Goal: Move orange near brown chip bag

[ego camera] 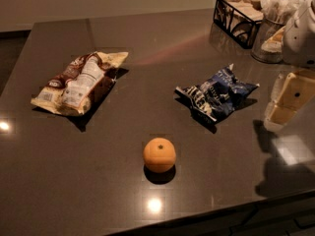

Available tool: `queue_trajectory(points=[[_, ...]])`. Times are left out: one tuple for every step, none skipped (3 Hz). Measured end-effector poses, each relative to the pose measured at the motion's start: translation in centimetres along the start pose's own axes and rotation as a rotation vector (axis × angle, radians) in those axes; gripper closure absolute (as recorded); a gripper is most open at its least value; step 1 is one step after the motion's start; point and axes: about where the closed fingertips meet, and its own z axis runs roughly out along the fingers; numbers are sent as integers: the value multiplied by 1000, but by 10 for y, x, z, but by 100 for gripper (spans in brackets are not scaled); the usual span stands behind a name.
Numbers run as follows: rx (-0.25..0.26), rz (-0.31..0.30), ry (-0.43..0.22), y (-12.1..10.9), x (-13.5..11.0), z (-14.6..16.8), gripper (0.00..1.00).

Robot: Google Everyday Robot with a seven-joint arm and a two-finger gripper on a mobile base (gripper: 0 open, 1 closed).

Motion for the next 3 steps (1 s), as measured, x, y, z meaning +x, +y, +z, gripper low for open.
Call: queue_trajectory(points=[[0, 0, 0, 0, 0, 0, 0], [-32, -14, -51, 10, -8, 6, 0], [-86, -70, -147, 37, -27, 20, 0]])
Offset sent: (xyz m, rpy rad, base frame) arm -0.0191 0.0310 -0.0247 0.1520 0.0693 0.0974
